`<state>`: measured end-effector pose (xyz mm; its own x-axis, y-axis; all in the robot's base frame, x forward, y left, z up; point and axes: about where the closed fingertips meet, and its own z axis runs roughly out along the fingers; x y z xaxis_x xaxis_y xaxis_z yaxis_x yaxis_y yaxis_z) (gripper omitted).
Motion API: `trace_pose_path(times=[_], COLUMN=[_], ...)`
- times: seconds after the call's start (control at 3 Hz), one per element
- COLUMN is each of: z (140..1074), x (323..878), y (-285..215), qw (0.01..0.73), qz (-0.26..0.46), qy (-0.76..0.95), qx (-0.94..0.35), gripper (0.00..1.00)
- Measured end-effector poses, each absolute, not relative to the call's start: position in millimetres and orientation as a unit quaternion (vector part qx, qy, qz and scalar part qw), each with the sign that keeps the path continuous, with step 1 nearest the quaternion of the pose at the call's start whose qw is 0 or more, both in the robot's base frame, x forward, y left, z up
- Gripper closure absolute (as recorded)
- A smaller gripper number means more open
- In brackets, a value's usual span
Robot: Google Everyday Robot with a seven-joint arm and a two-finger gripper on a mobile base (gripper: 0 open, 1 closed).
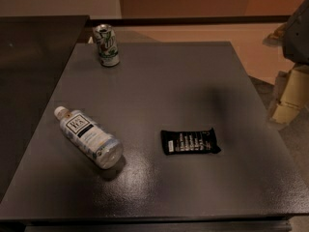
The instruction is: Knock 7up can over
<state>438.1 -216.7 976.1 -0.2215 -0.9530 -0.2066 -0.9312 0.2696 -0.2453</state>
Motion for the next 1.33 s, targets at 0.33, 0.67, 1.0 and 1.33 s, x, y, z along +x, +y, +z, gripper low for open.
trace_pose_path(times=[0.33, 0.67, 1.0, 1.33], z=[976.2, 978.6, 979.3, 978.9], x=[438.1, 454.2, 488.9, 545.8], y=[-216.7, -207.8, -187.2, -159.0], qw=[0.159, 0.177, 0.211, 0.254], qz=[-0.034, -0.025, -0.015, 0.001], qy=[0.781, 0.784, 0.784, 0.784], qx=[-0.603, -0.595, -0.584, -0.567], gripper=[0.00, 0.00, 0.00, 0.00])
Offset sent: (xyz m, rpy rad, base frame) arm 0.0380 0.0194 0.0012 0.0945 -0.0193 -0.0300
